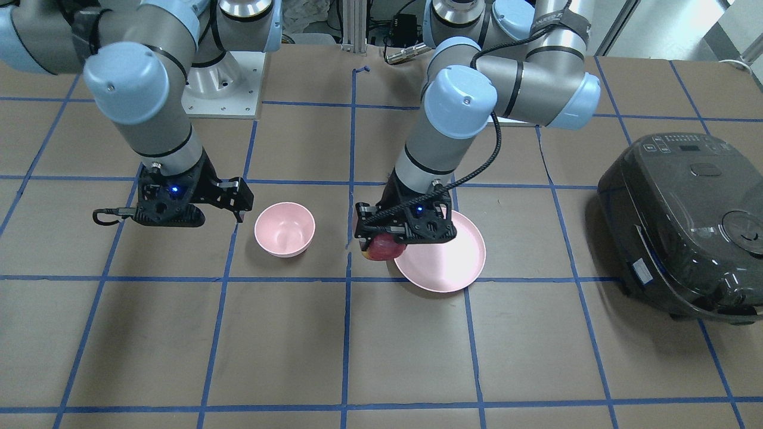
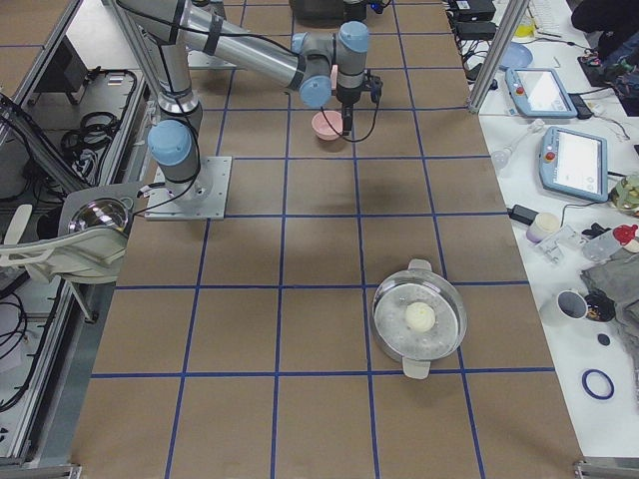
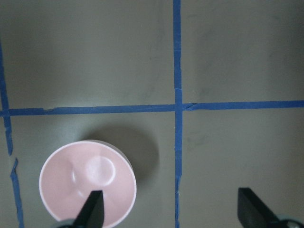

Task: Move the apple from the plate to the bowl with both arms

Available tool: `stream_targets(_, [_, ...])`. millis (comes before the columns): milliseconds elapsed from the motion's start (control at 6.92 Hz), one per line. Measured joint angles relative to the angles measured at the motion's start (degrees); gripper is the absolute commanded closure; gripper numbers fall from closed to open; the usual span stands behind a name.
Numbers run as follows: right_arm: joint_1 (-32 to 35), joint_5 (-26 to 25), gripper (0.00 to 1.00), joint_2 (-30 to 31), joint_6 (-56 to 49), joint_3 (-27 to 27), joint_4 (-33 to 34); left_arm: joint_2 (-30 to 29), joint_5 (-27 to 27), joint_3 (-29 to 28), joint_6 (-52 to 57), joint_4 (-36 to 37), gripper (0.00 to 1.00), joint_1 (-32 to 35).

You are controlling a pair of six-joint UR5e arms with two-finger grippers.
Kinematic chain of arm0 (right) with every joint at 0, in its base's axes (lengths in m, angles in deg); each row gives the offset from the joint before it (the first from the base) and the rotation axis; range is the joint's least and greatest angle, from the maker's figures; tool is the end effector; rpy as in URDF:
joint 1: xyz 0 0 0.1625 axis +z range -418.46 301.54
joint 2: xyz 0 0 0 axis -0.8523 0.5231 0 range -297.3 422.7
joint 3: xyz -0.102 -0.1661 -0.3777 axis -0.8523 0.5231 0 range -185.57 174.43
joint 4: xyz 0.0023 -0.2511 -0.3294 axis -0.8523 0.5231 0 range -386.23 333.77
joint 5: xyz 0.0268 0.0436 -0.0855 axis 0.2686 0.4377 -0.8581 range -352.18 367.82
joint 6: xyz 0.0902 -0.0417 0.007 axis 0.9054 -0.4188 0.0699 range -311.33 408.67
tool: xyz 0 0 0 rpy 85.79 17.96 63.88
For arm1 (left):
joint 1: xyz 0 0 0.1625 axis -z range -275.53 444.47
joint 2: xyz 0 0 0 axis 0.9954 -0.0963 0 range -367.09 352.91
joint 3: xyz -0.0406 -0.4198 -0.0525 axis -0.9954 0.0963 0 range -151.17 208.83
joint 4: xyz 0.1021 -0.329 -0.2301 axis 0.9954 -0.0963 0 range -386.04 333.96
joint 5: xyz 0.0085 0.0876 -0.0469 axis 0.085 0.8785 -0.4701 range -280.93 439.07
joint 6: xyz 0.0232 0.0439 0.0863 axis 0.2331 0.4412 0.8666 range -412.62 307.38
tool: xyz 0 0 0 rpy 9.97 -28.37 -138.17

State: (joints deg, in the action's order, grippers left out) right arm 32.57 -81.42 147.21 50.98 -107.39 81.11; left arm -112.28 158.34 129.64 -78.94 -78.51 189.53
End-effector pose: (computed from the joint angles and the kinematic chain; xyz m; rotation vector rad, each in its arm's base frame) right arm 0.1438 -0.5122 0.3693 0.0350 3.1281 -0.0001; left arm -0.2976 -0.5217 0.3248 0.2563 -2.8794 0.1768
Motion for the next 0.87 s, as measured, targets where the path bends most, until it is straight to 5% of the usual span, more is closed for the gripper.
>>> stream_targets(289, [0.0,-0.1,0.0,3.5,0.1,9.6,-13.3,-2.1,2.8,0.2,-8.6,1.7,1.0,7.9])
stream_targets(867, [-0.1,-0.3,0.0,3.6,0.0,13.8,-16.9,-8.1,3.8,0.1,-20.5,11.4,1.0,15.0])
